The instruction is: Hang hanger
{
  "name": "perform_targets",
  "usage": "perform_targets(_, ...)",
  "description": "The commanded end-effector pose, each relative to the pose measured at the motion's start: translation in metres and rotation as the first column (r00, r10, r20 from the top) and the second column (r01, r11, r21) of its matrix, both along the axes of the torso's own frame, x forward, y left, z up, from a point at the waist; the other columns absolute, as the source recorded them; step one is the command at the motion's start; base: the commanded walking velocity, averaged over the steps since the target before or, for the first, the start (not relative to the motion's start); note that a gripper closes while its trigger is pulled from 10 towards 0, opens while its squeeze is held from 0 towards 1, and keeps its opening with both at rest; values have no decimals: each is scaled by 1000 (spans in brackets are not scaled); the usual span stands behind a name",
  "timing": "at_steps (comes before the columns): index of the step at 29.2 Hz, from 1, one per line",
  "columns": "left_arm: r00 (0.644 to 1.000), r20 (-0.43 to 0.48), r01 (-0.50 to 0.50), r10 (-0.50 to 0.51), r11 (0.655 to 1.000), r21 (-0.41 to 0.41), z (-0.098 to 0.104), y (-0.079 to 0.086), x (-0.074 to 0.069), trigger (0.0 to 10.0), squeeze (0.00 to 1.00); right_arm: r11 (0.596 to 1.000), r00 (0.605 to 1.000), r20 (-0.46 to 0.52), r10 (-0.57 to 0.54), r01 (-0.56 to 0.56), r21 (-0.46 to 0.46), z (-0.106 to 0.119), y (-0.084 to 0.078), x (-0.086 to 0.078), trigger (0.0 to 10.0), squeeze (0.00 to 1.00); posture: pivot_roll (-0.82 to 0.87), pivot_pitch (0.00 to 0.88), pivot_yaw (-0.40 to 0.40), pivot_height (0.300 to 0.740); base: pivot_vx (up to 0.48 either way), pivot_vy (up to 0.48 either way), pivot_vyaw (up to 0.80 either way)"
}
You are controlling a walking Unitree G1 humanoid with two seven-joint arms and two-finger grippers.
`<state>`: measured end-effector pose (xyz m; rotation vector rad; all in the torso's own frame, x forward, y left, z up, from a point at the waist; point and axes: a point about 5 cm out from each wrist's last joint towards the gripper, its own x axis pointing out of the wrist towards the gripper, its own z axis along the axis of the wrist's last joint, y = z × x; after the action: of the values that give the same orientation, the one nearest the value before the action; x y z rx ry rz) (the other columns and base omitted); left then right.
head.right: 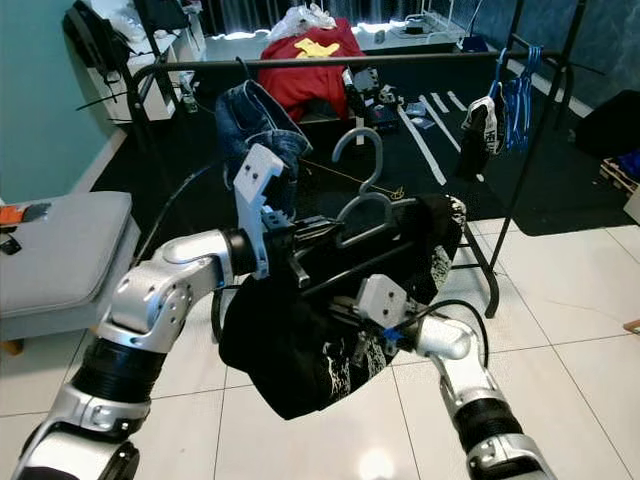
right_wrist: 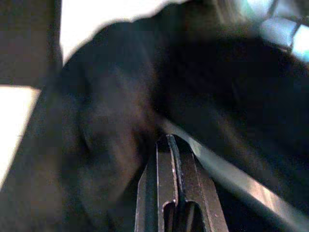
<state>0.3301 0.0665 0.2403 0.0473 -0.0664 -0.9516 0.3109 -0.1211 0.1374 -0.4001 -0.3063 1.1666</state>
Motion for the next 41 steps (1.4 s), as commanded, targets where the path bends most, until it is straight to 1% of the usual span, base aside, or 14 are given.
perform_targets(1,999,33,-3,3,1000,-6,5,-2,0,0,0,999,999,-15,38,-38,1,-2,6,-4,0,0,53,67,77,740,0,0,0)
perform_targets(6,999,35,-28,29,1000,-8,6,0,3,0,0,997,998,-1,67,-67,44,3,14,-5,0,0,54,68,74,740,0,0,0)
perform_targets(7,999,38,-38,38,999,-9,7,2,4,0,0,994,998,1,59,-58,95,6,14,-4,3725,0,57,68,77,740,0,0,0)
perform_targets(8,999,38,-38,38,999,-9,7,2,4,0,0,994,998,1,59,-58,95,6,14,-4,3725,0,57,68,77,740,0,0,0)
perform_targets(9,998,39,-44,44,999,-10,8,3,5,0,0,987,999,-11,53,-50,151,10,14,-3,6980,0,57,68,77,740,0,0,0)
perform_targets(10,998,40,-46,47,999,-10,8,5,5,0,0,977,999,-23,38,-32,213,13,12,-2,10000,647,62,66,81,740,0,0,0)
perform_targets(11,998,40,-46,47,999,-10,8,5,5,0,0,977,999,-23,38,-32,213,13,12,-2,10000,647,62,66,81,740,0,0,0)
perform_targets(12,998,42,-46,46,999,-10,10,6,5,0,0,964,999,-42,13,-2,266,15,6,1,10000,1000,65,67,81,740,0,0,0)
perform_targets(21,998,52,-33,33,999,-8,15,6,4,0,0,953,990,-133,-52,89,289,7,-21,3,10000,1000,76,78,71,740,0,0,0)
perform_targets(35,999,48,20,-20,1000,-2,15,3,-3,0,0,991,952,-298,67,-28,133,-12,-47,-12,10000,1000,73,95,63,740,0,0,0)
perform_targets(36,998,47,30,-30,1000,-2,15,2,-3,0,0,998,959,-282,34,-20,54,-16,-50,-12,10000,604,73,96,64,740,0,0,0)
perform_targets(37,998,47,30,-30,1000,-2,15,2,-3,0,0,998,959,-282,34,-20,54,-16,-50,-12,10000,604,73,96,64,740,0,0,0)
perform_targets(38,998,46,39,-39,999,-2,15,0,-4,0,0,1000,964,-266,11,-12,-4,-19,-52,-11,10000,0,75,97,64,740,0,0,0)
perform_targets(41,997,45,56,-56,998,-4,16,-2,-5,0,0,998,970,-242,2,-18,-65,-22,-51,-9,10000,0,75,98,62,740,0,0,0)
